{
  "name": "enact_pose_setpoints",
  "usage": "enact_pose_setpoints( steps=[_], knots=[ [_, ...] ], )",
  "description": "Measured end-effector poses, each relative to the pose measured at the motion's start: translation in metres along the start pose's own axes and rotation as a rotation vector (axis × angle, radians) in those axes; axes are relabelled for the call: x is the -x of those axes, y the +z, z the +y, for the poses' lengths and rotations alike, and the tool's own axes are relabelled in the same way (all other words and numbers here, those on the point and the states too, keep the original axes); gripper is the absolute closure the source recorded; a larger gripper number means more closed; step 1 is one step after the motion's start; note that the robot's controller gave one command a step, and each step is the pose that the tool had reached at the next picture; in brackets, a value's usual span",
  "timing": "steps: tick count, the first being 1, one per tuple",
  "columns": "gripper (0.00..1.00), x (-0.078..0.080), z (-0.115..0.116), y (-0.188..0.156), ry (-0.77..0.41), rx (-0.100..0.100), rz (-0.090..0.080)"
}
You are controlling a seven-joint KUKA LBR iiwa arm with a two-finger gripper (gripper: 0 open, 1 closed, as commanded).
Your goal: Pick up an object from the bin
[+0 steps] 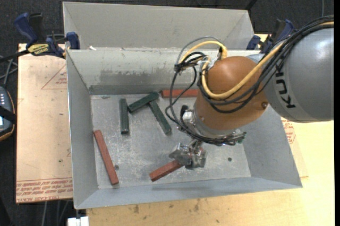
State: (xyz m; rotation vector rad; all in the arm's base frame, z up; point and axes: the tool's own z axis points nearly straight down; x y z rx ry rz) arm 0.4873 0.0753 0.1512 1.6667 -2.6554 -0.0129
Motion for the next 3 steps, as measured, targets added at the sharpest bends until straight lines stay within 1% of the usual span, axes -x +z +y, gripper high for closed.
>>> enact_pose_setpoints(
  steps=[1, 2, 3],
  knots=[
    [1.0, 0.018, -0.001, -0.016, 0.113, -0.016, -0.006],
    [1.0, 0.029, 0.011, -0.022, 0.122, -0.007, -0.006],
    [1.0, 0.036, -0.012, -0.057, 0.205, -0.009, -0.004]
  ],
)
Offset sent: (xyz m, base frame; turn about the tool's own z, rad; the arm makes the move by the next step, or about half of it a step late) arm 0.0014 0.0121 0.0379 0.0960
